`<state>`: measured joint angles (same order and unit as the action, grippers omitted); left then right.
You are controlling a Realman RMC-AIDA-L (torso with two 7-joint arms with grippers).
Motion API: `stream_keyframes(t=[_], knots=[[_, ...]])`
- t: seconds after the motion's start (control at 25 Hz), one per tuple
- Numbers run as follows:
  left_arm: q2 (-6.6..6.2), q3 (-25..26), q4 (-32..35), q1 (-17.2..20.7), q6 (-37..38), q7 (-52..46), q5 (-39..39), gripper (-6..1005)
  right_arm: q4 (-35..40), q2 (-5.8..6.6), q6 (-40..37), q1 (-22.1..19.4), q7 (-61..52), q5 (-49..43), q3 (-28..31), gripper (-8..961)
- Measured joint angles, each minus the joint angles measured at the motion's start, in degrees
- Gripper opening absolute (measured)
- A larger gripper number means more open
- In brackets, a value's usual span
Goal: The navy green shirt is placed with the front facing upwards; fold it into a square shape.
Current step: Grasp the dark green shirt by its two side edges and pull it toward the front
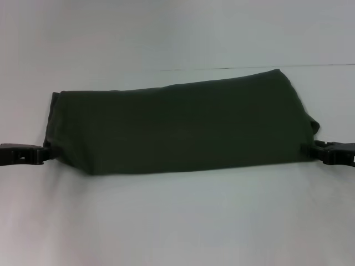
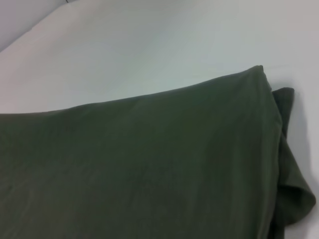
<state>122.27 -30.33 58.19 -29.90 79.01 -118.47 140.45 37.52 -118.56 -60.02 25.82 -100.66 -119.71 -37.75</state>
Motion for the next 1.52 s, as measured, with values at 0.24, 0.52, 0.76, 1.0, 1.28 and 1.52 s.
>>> stream_keyframes(t=[0.24,0.52,0.76,1.0,1.28,1.52], knots=[[-0.02,0.0,-0.1,0.0,0.0,0.0,0.0,36,0.3,0.0,-0.3,0.0,-0.5,-0.1,0.1,507],[-0.02,-0.1,-0.2,0.0,0.0,0.4,0.0,37,0.5,-0.01,-0.4,-0.2,-0.7,-0.1,0.1,105],[-0.02,0.0,-0.2,0.3,0.3,2.1,0.0,37,1.0,-0.01,-0.8,-0.4,-0.5,-0.1,0.1,19],[-0.01,1.6,0.0,1.1,3.4,6.8,0.0,38,2.3,-0.25,-3.2,-2.1,1.3,0.3,0.5,19],[-0.41,7.2,0.0,1.9,8.5,13.9,0.0,38,5.5,-1.21,-9.3,-6.3,7.1,3.3,2.2,18],[-0.46,7.6,0.1,3.2,12.4,17.7,0.3,38,5.7,-1.16,-17.1,-9.1,11.7,3.8,4.6,18]])
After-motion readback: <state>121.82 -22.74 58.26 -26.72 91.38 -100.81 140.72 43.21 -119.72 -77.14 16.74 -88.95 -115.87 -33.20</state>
